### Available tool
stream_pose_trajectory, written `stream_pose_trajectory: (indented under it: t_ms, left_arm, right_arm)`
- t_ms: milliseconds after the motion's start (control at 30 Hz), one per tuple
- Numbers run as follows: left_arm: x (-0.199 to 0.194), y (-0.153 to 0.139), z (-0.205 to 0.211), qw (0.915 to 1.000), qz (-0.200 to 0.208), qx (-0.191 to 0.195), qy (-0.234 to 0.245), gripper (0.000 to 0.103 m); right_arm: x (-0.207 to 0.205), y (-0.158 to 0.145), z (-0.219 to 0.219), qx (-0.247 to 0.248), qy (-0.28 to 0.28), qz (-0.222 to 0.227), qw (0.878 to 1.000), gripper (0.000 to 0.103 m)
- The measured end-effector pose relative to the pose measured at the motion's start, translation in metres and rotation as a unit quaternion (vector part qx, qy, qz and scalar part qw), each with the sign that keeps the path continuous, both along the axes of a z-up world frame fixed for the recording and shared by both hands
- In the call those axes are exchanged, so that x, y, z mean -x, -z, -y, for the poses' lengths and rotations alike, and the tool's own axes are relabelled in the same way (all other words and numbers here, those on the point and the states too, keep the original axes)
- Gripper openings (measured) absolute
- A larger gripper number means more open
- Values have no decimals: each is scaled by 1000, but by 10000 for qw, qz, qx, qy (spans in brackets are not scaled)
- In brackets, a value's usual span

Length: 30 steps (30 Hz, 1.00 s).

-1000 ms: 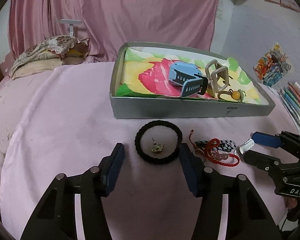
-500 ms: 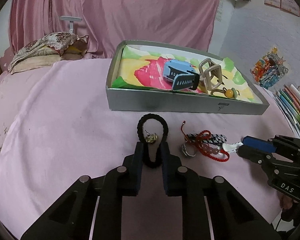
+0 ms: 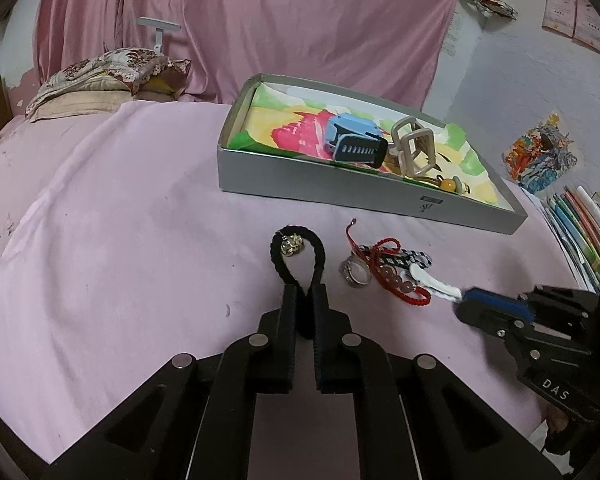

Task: Organize jewelry
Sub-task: 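Lift both held items and carry them over the gray tray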

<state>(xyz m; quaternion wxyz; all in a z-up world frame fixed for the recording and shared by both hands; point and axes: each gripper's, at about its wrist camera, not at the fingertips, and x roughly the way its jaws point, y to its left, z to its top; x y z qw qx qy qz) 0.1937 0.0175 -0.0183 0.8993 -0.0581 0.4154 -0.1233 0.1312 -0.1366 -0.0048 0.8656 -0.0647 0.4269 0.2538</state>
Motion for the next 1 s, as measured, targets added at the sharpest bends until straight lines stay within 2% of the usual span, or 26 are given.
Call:
stream_pose_trajectory:
  t_ms: [200,400,467,533,667,700,833,1000]
  left_arm:
    - [1,-1,3,10000,-11,-6,-69,3]
    - [3,2,0,9998,-58,47,-160,2]
    - [4,2,0,9998,-55,61,-165,2]
    - [5,1,0,9998,-55,73,-148,2]
    - [8,0,2,9999,-54,80,-69,2]
    - [10,0,3,10000,-43,68,-34,2]
    - [16,0,5,10000,25,90,32,2]
    - [26,-7,11,9996,282,73,41,1]
  right_arm:
    - [-9,-1,-11,159,-145,31,9998,33]
    - [-21,1,-21,448,-344,104,9983,35]
    - [-25,0,-23,356,-436,11,9984,35]
    - [-24,0,-27,447,-509,39,9977,34]
    - [-17,1,-33,473,-629,80,9969,15]
    - [-15,1,-33,471,-633,81,9969,13]
    - [-7,1,-28,352,-553,31,9978,12]
    - [8,-1,-8,-108,-258,-40,9996,11]
